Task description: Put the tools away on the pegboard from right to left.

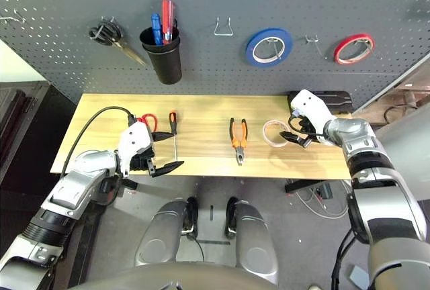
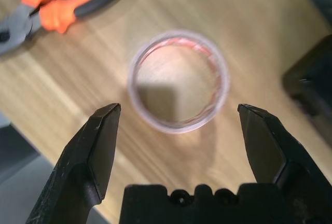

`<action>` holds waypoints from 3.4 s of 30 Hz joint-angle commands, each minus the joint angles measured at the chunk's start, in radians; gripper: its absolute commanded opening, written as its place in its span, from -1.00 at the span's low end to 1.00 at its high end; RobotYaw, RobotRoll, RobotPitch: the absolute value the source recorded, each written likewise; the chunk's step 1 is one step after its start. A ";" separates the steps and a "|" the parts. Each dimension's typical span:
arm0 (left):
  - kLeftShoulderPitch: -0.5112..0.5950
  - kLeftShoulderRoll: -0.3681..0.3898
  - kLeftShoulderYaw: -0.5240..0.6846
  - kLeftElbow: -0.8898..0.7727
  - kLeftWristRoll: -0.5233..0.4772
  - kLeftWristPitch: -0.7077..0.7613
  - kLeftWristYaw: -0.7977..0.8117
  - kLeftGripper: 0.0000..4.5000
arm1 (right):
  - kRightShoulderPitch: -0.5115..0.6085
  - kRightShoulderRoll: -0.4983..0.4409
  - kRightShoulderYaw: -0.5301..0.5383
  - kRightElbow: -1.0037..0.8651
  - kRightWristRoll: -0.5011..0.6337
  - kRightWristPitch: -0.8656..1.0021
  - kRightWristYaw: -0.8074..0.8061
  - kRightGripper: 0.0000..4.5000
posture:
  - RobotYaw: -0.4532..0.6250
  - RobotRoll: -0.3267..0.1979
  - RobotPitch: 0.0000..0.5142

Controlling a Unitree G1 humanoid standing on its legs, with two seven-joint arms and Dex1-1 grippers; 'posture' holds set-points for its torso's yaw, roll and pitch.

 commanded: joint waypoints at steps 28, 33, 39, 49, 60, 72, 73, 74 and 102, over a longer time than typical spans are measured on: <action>0.093 0.019 0.016 -0.151 0.027 0.100 0.069 1.00 | -0.073 0.147 0.122 0.216 -0.192 0.005 -0.150 -0.22 | 0.35 0.25 0.13; 0.085 0.004 0.008 -0.137 0.025 0.091 0.075 1.00 | -0.068 0.125 0.098 0.206 -0.175 -0.017 -0.165 -0.99 | 0.33 0.25 0.09; 0.056 -0.022 0.000 -0.097 0.028 0.055 0.074 1.00 | -0.038 0.077 0.054 0.170 -0.147 -0.109 -0.231 -0.99 | 0.30 0.25 -0.01; 0.012 -0.092 0.045 -0.023 -0.051 -0.091 0.041 1.00 | 0.226 0.008 -0.028 -0.055 -0.082 -0.391 -0.446 -0.99 | 0.23 0.25 -0.24; -0.009 -0.131 0.108 -0.135 -0.201 -0.122 0.013 1.00 | 0.503 0.018 -0.107 -0.312 -0.107 -0.606 -0.800 -0.99 | 0.20 0.25 -0.40; 0.005 -0.170 0.116 -0.230 -0.265 -0.130 0.028 1.00 | 0.514 -0.007 -0.165 -0.377 -0.112 -0.733 -0.974 -0.99 | 0.20 0.25 -0.45; 0.008 -0.172 0.114 -0.232 -0.265 -0.132 0.028 1.00 | 0.506 -0.010 -0.169 -0.371 -0.109 -0.742 -0.979 -0.99 | 0.20 0.25 -0.46; 0.011 -0.175 0.111 -0.233 -0.266 -0.134 0.027 1.00 | 0.498 -0.012 -0.172 -0.368 -0.108 -0.749 -0.982 -0.99 | 0.20 0.25 -0.47; -0.034 -0.167 0.088 -0.181 -0.239 -0.151 0.018 1.00 | 0.046 0.015 -0.130 -0.038 -0.120 -0.647 -0.898 -0.99 | 0.20 0.25 -0.51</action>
